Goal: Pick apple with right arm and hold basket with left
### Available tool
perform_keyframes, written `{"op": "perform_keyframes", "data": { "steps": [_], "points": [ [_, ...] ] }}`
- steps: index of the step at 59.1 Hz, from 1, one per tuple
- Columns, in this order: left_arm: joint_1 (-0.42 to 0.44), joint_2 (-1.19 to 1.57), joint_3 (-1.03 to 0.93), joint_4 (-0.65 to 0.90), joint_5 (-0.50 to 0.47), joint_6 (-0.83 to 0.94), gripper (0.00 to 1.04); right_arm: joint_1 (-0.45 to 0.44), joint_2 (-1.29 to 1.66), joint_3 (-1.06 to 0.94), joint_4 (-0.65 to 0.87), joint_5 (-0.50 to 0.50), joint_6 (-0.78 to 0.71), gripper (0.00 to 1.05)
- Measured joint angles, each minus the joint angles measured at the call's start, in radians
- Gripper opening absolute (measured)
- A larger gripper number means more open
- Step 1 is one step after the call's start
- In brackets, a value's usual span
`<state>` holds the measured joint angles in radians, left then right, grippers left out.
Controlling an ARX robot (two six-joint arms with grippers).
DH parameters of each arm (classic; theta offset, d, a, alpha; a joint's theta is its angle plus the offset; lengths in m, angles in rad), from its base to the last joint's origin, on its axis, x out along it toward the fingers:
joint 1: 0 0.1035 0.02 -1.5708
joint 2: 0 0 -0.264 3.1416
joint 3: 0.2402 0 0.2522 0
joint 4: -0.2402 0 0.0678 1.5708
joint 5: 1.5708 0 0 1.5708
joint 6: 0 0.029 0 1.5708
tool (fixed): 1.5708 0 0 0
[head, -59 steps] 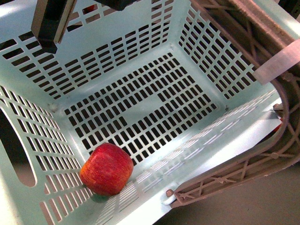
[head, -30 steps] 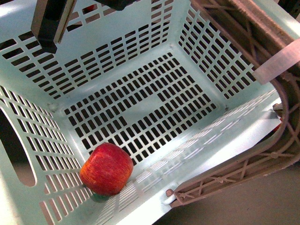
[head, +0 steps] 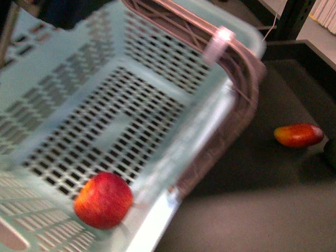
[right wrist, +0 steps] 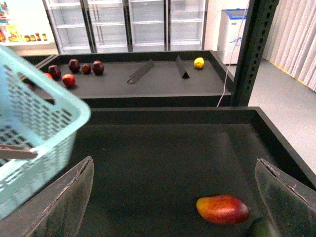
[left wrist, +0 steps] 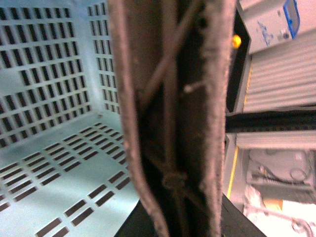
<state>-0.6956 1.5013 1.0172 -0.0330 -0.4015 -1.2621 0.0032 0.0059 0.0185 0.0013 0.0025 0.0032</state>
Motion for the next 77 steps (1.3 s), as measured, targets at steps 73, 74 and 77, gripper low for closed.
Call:
{"op": "perform_keyframes", "data": {
  "steps": [73,74,77],
  "points": [
    [0.425,0.193,-0.129,0.234,0.150,-0.365,0.06,0.000,0.000,0.000,0.000,0.000,0.000,0.96],
    [0.430,0.200,-0.133,0.238,0.158,-0.362,0.06,0.000,0.000,0.000,0.000,0.000,0.000,0.96],
    [0.440,0.209,-0.142,0.245,0.167,-0.357,0.06,0.000,0.000,0.000,0.000,0.000,0.000,0.96]
  ]
}}
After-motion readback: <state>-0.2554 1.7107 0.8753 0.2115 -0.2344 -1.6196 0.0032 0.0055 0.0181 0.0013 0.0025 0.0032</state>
